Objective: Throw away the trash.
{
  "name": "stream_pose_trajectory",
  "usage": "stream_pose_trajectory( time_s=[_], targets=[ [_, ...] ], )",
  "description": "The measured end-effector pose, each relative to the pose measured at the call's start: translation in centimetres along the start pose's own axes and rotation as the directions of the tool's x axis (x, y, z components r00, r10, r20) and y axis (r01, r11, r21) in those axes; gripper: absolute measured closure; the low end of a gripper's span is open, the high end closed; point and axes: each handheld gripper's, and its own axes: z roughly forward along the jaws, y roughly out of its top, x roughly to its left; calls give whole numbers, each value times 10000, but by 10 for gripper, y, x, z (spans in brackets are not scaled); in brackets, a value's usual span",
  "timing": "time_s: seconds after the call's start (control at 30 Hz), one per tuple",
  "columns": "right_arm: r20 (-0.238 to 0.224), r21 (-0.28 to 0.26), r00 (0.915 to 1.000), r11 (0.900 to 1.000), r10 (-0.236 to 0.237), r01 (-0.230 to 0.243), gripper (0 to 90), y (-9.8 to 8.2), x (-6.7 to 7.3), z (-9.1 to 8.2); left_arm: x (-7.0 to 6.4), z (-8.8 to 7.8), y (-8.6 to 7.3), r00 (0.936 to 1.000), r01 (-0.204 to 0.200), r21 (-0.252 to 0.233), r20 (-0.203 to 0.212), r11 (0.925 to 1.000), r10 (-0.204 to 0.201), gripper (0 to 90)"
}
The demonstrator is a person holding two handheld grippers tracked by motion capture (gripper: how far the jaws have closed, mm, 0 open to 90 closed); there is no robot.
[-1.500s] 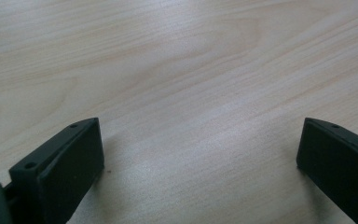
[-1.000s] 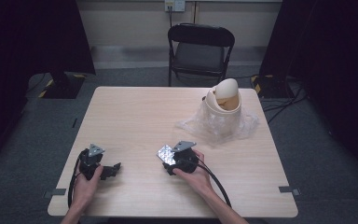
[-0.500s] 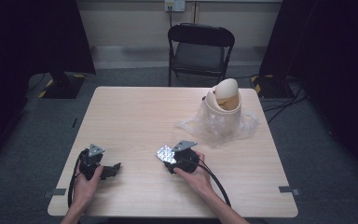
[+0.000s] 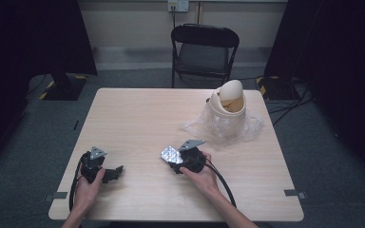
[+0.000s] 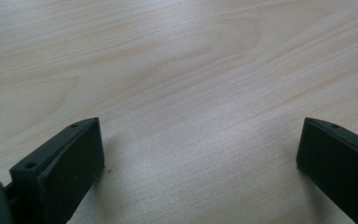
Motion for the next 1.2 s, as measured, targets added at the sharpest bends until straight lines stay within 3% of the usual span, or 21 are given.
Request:
stream_pose_trajectory(
  time_s=[0.6,0.93,1.2],
  targets=[
    [-178,-326,9987,9983,477,-483,344,5,-13,-21,0,0,0,10000,0,0,0,10000,0,1],
    [-59,-730,9967,9940,816,-818,344,7,-24,-42,0,0,0,10000,33,-8,49,10000,-33,0],
    [174,-1246,9917,9844,1273,-1241,344,11,-39,-72,0,0,0,10000,30,-9,55,10000,-30,0]
  ],
)
